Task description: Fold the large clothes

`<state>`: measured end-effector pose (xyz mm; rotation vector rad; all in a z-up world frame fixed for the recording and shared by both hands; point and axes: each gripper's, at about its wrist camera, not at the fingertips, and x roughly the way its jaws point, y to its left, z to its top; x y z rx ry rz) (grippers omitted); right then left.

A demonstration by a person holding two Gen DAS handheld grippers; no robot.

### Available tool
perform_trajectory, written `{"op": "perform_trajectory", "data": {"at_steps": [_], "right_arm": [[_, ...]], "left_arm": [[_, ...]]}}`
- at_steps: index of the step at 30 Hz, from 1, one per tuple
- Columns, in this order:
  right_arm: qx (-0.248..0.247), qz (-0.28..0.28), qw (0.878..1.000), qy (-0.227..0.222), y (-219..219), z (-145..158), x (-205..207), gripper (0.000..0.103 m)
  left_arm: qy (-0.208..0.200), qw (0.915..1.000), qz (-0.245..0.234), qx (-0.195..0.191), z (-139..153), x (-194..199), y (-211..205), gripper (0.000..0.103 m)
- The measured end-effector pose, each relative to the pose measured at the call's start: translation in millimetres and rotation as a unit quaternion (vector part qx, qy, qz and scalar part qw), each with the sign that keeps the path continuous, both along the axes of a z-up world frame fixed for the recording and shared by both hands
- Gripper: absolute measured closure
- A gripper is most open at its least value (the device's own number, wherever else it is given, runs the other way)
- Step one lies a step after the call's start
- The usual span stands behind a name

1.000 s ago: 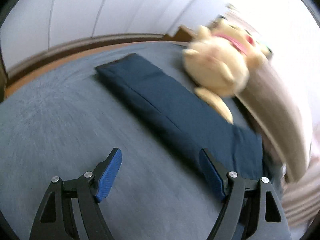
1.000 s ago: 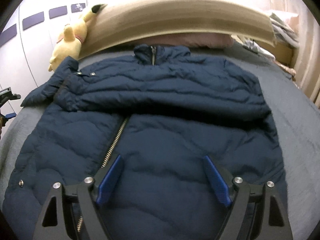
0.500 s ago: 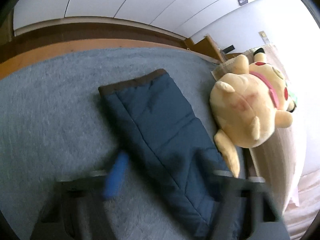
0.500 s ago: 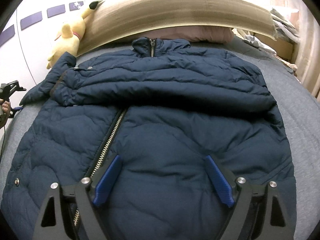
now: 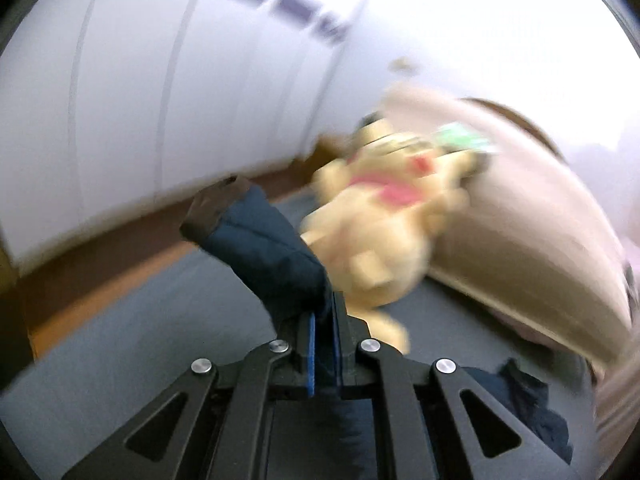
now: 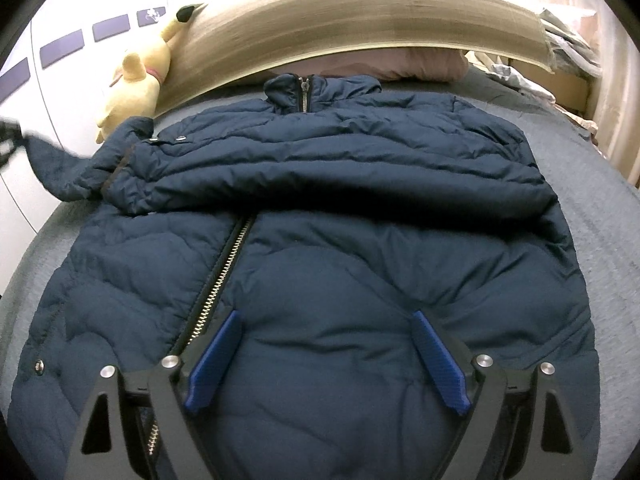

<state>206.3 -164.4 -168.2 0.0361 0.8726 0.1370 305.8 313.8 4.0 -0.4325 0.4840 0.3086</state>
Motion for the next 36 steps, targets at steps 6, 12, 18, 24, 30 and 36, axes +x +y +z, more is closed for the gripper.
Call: {"op": "perform_trajectory", "data": {"at_steps": [6, 12, 18, 24, 30, 36], "right_arm": [[0.009, 0.0, 1.0, 0.003, -1.8, 1.2, 0.8, 0.013], [0.073, -0.026, 0.997, -0.009, -21.6, 18.8, -3.0, 0.013], [0.124, -0.057, 0.99, -0.017, -56.0, 38.2, -13.1, 0.013], [0.165, -0.101, 0.981, -0.012, -101.2, 44.5, -23.5, 0.013], [0.186, -0.12, 0.975, -0.013, -124.5, 48.1, -21.4, 0.013], [0.195, -0.118, 0.974, -0.025, -122.6, 60.7, -18.4, 0.013]], "left_arm": [[-0.071, 0.9886, -0.115, 0.068, 65.4, -8.6, -119.0, 0.097], [-0.075, 0.9632, -0.242, 0.09, 67.8, -6.3, -246.8, 0.097], [-0.018, 0.9424, -0.322, 0.09, 16.5, 0.9, -336.8, 0.097], [0.081, 0.9228, -0.365, 0.093, -48.8, 21.5, -396.3, 0.096], [0.166, 0.8968, -0.406, 0.061, -73.0, 29.6, -403.8, 0.093], [0.205, 0.869, -0.449, -0.036, -70.3, 28.7, -404.7, 0.089]]}}
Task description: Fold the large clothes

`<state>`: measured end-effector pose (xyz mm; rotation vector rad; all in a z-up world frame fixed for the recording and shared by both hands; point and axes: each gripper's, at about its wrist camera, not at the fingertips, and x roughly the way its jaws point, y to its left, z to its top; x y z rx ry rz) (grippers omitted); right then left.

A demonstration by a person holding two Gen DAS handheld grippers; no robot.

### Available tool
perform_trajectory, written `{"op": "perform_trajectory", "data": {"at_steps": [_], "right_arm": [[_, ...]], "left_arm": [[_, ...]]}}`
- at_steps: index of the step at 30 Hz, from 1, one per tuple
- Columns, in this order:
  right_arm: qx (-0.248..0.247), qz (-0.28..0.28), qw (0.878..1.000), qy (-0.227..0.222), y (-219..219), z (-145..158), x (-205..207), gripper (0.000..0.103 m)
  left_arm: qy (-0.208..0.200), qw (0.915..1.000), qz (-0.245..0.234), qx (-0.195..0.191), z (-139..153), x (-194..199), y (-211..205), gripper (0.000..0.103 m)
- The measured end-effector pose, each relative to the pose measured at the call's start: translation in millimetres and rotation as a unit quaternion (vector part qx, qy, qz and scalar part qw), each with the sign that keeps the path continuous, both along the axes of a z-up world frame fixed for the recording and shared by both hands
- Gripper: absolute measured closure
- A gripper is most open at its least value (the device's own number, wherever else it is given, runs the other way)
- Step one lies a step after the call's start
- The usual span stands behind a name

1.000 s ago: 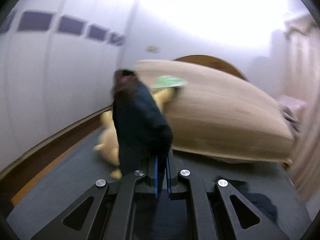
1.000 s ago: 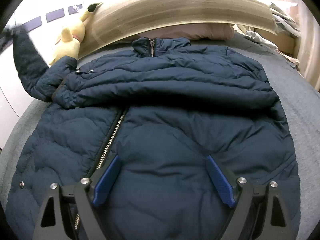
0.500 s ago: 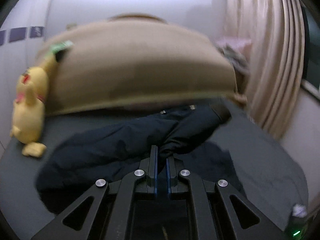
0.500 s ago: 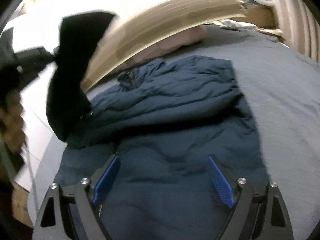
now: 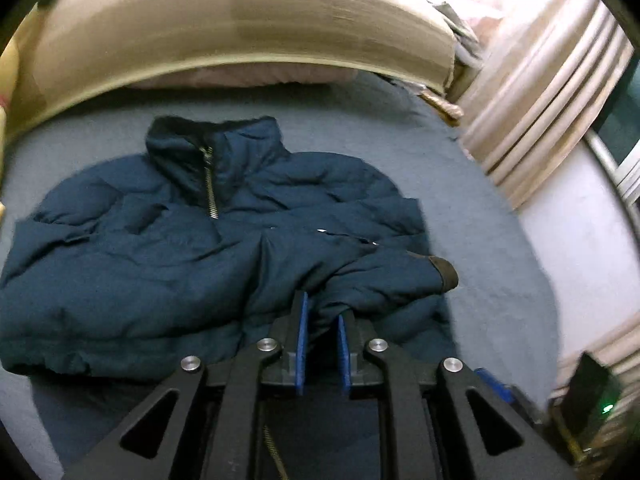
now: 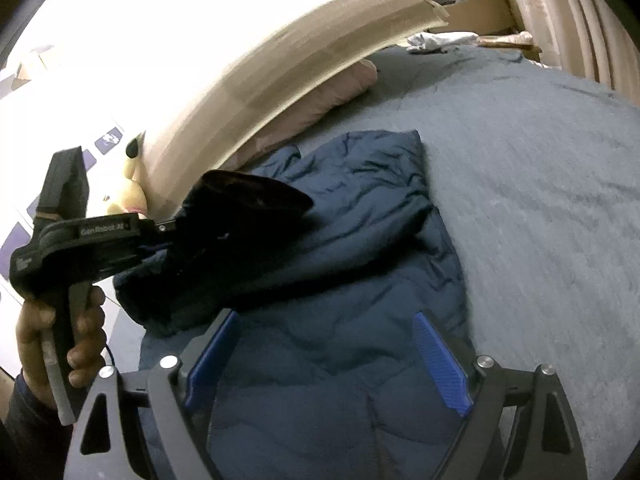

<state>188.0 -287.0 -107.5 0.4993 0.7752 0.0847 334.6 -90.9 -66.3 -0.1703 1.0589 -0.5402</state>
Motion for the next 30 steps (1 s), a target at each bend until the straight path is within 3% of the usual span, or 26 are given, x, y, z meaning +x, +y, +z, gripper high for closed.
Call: {"op": "perform_trajectory", "data": {"at_steps": [3, 5, 7, 8, 9, 11, 17, 20, 23, 28, 30], "right_arm": [[-0.009, 0.003, 1.0, -0.005, 1.7, 7.3, -1.6, 0.013], [-0.012, 0.001, 1.0, -0.007, 1.3, 10.3, -3.0, 0.013], [-0.01, -0.002, 1.0, -0.008, -0.8, 12.2, -3.2, 0.012], [-0.011, -0.004, 1.0, -0.009, -1.7, 12.7, -3.2, 0.012], [-0.011, -0.005, 1.0, -0.009, -2.3, 13.0, -3.6, 0.012], [-0.011, -0.005, 1.0, -0.008, -2.7, 12.2, -3.9, 0.012], [0.009, -0.004, 1.0, -0.009, -6.9, 15.7, -0.9, 0.012], [0.086, -0.006, 0.996, 0.001, -15.9, 9.6, 10.3, 0.012], [0.202, -0.012, 0.978, 0.048, -23.7, -18.3, 32.4, 0.012], [0.289, -0.031, 0.95, 0.112, -18.3, -59.5, 65.3, 0.012], [0.288, -0.048, 0.946, 0.139, -14.0, -69.4, 75.7, 0.017]], "left_arm": [[0.063, 0.9956, -0.002, -0.07, -3.4, 11.6, 7.6, 0.087], [0.086, 0.993, -0.013, -0.08, -5.4, 13.5, 6.7, 0.083], [0.077, 0.9963, -0.022, -0.03, -4.5, 7.8, 0.2, 0.065], [0.074, 0.9969, -0.022, -0.018, -4.6, 5.8, -1.3, 0.043], [0.07, 0.997, -0.024, -0.022, -3.2, 1.3, -2.3, 0.031], [0.064, 0.9956, -0.027, -0.063, 2.3, -4.7, 0.4, 0.021], [0.014, 0.995, 0.021, -0.096, 32.5, -22.8, 38.7, 0.021], [-0.022, 0.993, 0.064, -0.097, 40.5, -36.1, 80.2, 0.021], [-0.054, 0.9869, 0.132, -0.075, 32.6, -53.2, 133.3, 0.021], [-0.038, 0.9728, 0.219, -0.064, -1.4, -71.7, 202.5, 0.021], [-0.026, 0.9674, 0.242, -0.071, -13.3, -76.8, 220.8, 0.021]]}}
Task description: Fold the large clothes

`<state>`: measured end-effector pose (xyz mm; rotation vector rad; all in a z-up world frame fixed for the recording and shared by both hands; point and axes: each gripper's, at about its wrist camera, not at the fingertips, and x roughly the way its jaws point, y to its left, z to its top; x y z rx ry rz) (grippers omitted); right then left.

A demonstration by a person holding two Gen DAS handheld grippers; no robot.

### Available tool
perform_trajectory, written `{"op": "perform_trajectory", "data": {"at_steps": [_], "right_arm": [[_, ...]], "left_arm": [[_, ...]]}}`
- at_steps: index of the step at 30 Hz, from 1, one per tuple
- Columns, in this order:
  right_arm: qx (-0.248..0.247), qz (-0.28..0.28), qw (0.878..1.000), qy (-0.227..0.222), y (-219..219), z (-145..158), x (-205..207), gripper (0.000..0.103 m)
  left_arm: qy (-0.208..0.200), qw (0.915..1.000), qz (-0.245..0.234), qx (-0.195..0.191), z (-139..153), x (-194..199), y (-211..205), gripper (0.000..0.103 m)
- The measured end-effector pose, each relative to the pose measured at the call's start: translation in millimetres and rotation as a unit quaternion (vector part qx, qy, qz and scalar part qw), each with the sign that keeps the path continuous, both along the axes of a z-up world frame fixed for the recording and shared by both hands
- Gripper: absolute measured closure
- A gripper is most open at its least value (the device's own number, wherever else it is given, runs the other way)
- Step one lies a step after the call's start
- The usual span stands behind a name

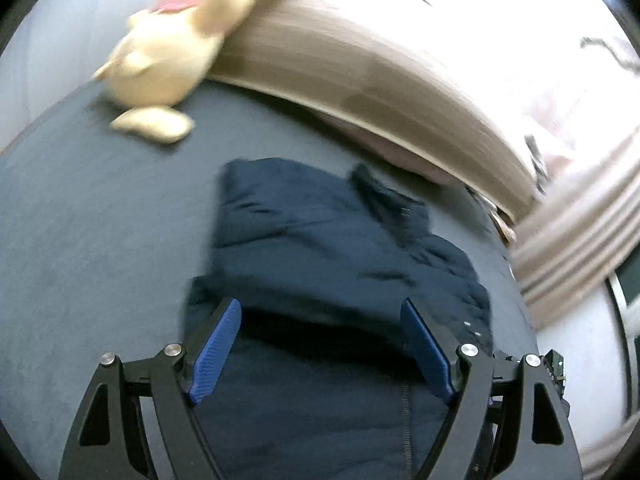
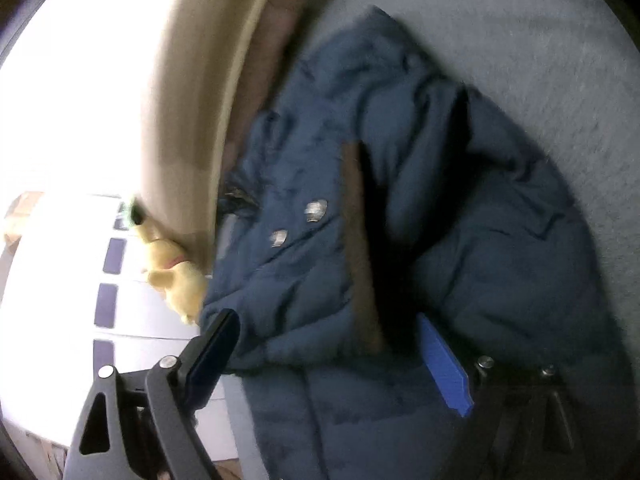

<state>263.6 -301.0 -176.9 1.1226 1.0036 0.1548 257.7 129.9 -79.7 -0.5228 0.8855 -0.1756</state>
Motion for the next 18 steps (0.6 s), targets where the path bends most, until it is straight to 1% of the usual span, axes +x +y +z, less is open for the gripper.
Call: {"op": "perform_trajectory", "data": {"at_steps": [1, 2, 3, 4, 5, 6, 7, 9, 10, 11, 12, 13, 14, 15, 16, 17, 18], "right_arm": [[-0.002, -0.001, 1.0, 0.004, 1.5, 0.2, 2.2, 0.045], [-0.008, 0.009, 1.0, 0.0, 5.0, 4.4, 5.8, 0.069], [-0.051, 0.023, 0.998, -0.003, 10.7, 17.7, 9.2, 0.084], [-0.091, 0.033, 0.995, -0.013, 16.2, 31.4, 10.6, 0.09], [-0.14, 0.05, 0.988, -0.03, 24.1, 52.4, 12.2, 0.091], [-0.196, 0.065, 0.977, -0.056, 33.8, 78.8, 13.0, 0.092], [-0.237, 0.074, 0.966, -0.078, 41.3, 99.3, 13.3, 0.092], [-0.339, 0.088, 0.926, -0.137, 60.8, 152.9, 15.3, 0.093], [-0.371, 0.09, 0.911, -0.156, 66.4, 170.1, 17.8, 0.093], [-0.4, 0.091, 0.895, -0.173, 72.2, 183.7, 19.5, 0.093], [-0.442, 0.09, 0.871, -0.196, 79.6, 197.5, 21.8, 0.093], [-0.466, 0.089, 0.856, -0.207, 81.9, 202.1, 24.1, 0.093], [-0.49, 0.09, 0.84, -0.212, 84.7, 200.5, 25.7, 0.093], [-0.497, 0.092, 0.839, -0.203, 83.3, 189.9, 32.1, 0.093], [-0.488, 0.094, 0.847, -0.189, 78.2, 180.1, 38.8, 0.093], [-0.478, 0.097, 0.856, -0.17, 72.9, 161.9, 43.9, 0.093], [-0.473, 0.098, 0.863, -0.147, 67.8, 140.1, 47.7, 0.093]], "left_arm": [[0.006, 0.9999, 0.007, -0.004, -5.5, -2.0, 6.2, 0.021], [0.007, 0.9999, 0.011, -0.006, -8.2, -4.5, 11.1, 0.021], [0.007, 0.9998, 0.015, -0.006, -9.6, -7.1, 14.9, 0.021], [0.002, 0.9998, 0.018, -0.001, -10.2, -9.8, 18.5, 0.021], [-0.003, 0.9998, 0.021, 0.004, -10.0, -11.3, 20.8, 0.021], [-0.01, 0.9996, 0.025, 0.01, -8.8, -12.6, 23.5, 0.021], [-0.018, 0.9993, 0.028, 0.017, -6.7, -13.1, 24.5, 0.021], [-0.024, 0.9991, 0.03, 0.019, -4.2, -12.0, 26.6, 0.021], [-0.028, 0.999, 0.028, 0.02, -3.6, -11.3, 26.5, 0.021], [-0.033, 0.9988, 0.027, 0.022, -2.4, -11.0, 26.2, 0.021], [-0.037, 0.9986, 0.026, 0.025, -1.9, -10.9, 29.1, 0.021], [-0.044, 0.9982, 0.025, 0.032, -0.5, -9.7, 27.4, 0.021], [-0.046, 0.9981, 0.024, 0.035, -0.6, -7.8, 25.0, 0.021], [-0.044, 0.998, 0.024, 0.037, -1.6, -5.7, 23.9, 0.021], [-0.042, 0.9982, 0.024, 0.036, -2.9, -2.9, 23.1, 0.021], [-0.039, 0.9984, 0.023, 0.034, -3.7, 0.0, 22.5, 0.021], [-0.036, 0.9984, 0.025, 0.035, -5.7, 4.0, 21.1, 0.021]]}}
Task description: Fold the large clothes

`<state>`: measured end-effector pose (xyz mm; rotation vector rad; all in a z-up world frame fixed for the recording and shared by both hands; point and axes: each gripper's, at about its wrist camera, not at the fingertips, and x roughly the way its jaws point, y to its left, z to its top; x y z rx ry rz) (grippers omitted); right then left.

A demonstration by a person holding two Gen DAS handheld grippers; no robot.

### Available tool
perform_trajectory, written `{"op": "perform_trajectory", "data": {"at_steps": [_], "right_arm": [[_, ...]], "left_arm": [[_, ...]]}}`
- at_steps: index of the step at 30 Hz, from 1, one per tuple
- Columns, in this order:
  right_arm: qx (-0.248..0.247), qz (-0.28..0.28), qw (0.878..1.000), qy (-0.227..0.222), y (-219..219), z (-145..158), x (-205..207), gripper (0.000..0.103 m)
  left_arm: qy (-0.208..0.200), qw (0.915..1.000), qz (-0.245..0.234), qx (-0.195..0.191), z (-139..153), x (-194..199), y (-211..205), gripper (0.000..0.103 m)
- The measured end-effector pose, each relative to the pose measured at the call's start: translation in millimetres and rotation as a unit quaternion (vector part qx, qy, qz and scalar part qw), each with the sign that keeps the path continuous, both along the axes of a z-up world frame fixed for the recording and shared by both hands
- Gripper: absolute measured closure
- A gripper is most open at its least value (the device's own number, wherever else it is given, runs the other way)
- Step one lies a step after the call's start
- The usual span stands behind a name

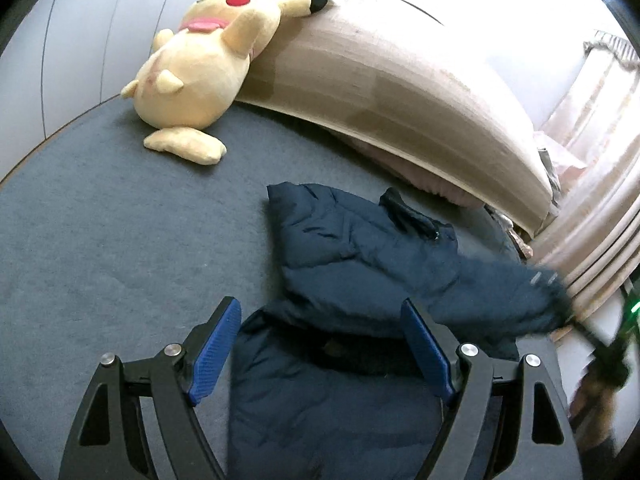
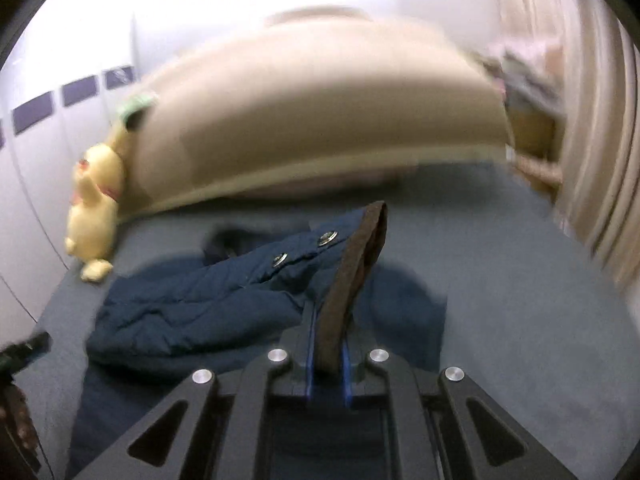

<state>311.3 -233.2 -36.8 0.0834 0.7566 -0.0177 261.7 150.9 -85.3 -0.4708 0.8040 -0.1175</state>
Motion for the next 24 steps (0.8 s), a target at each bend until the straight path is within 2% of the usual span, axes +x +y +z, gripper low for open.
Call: {"op": "perform_trajectory", "data": {"at_steps": [3, 6, 9, 12, 14, 16, 18, 24], "right_arm": [[0.031, -0.021, 0.997, 0.067, -16.8, -58.7, 7.1, 0.093], [0.066, -0.031, 0.993, 0.093, -31.5, -88.4, 6.7, 0.093], [0.081, -0.036, 0.991, 0.099, -35.1, -95.8, 4.6, 0.092], [0.099, -0.041, 0.989, 0.105, -39.4, -99.0, 8.8, 0.092], [0.105, -0.042, 0.988, 0.107, -42.3, -104.3, 11.6, 0.092], [0.1, -0.04, 0.988, 0.108, -41.2, -106.8, 12.1, 0.092], [0.101, -0.04, 0.988, 0.109, -39.0, -110.7, 15.0, 0.091], [0.11, -0.034, 0.986, 0.119, -43.5, -114.1, 14.7, 0.085]], "left_arm": [[0.002, 0.9999, 0.001, 0.013, 0.8, 11.1, -8.6, 0.021], [-0.005, 0.9993, -0.015, 0.033, 7.9, 24.6, -25.5, 0.021], [-0.015, 0.9968, -0.03, 0.073, 12.9, 41.4, -47.2, 0.021], [-0.015, 0.9903, -0.033, 0.134, 7.1, 57.6, -67.9, 0.021], [0.004, 0.9822, -0.036, 0.185, -8.3, 67.7, -82.8, 0.021], [0.043, 0.9688, -0.039, 0.241, -34.0, 79.2, -93.6, 0.021], [0.062, 0.9656, -0.039, 0.25, -49.9, 82.6, -94.5, 0.019], [0.061, 0.9592, -0.037, 0.273, -67.5, 83.3, -99.1, 0.016]]}}
